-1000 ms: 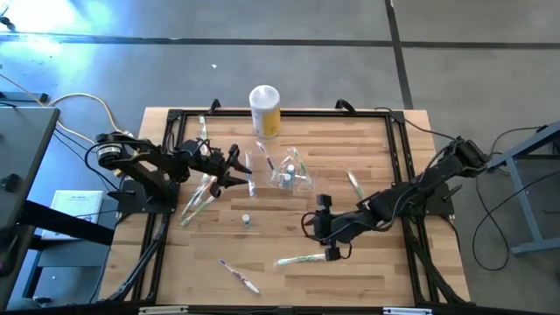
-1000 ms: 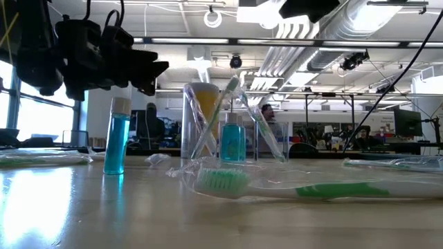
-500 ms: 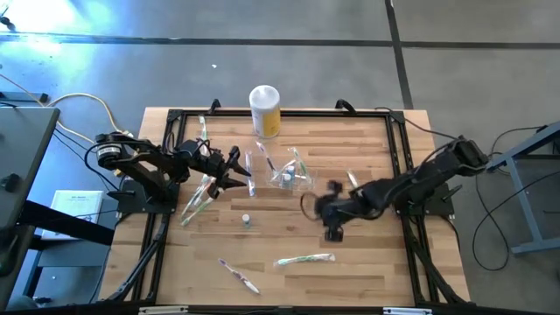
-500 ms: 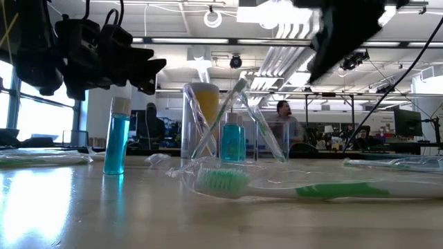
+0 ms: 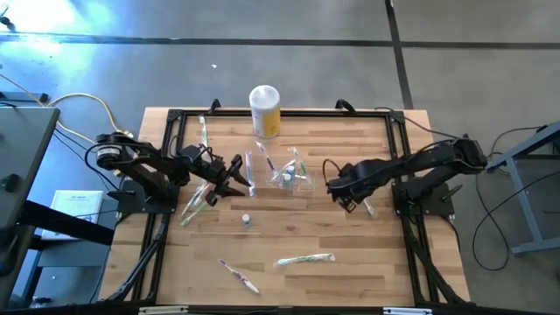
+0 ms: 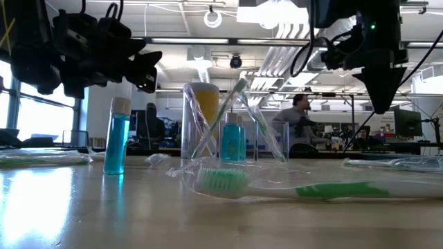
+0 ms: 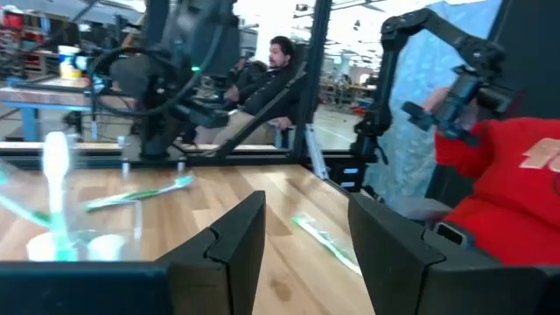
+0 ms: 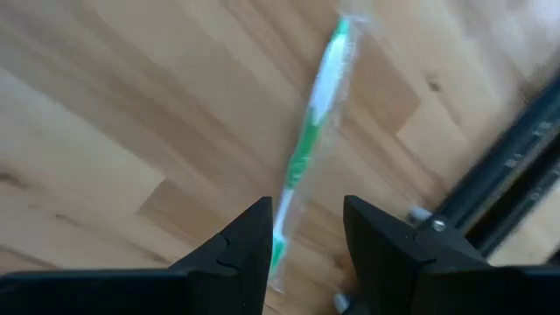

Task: Pick & Place toothbrushing station
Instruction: Put the green toothbrush into the right section of the transparent organizer

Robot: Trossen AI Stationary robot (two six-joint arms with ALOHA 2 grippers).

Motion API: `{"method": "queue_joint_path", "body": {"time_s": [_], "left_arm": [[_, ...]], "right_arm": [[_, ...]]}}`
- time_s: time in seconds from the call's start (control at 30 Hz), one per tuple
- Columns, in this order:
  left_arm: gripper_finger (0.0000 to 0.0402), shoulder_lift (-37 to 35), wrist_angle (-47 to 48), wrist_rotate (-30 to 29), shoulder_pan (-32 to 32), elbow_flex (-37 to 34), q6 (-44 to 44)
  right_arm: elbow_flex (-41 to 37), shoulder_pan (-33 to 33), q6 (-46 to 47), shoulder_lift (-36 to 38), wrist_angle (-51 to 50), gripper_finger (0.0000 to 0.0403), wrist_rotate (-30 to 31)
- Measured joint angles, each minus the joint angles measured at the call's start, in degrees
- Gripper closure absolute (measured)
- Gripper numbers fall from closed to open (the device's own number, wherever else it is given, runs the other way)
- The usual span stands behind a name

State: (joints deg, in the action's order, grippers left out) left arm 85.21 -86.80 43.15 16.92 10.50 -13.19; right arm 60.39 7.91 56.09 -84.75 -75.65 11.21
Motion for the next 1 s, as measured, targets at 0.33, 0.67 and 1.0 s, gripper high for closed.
{"method": "queue_joint_path", "body": {"time_s": [0.33,0.67,1.0], "left_arm": [[0.0242,0.0,0.0,-0.3,-1.6,0.0,4.2],[0.0242,0.0,0.0,-0.4,-1.6,0.0,8.2],[0.0242,0.0,0.0,-0.7,-1.6,0.0,10.4]], "right_arm": [[-9.8,-1.7,-4.8,0.0,7.5,0.0269,-1.5],[-17.8,-1.8,1.2,0.0,16.6,0.0269,-3.6],[-23.6,-4.1,4.0,0.2,25.4,0.0269,-4.2]]}}
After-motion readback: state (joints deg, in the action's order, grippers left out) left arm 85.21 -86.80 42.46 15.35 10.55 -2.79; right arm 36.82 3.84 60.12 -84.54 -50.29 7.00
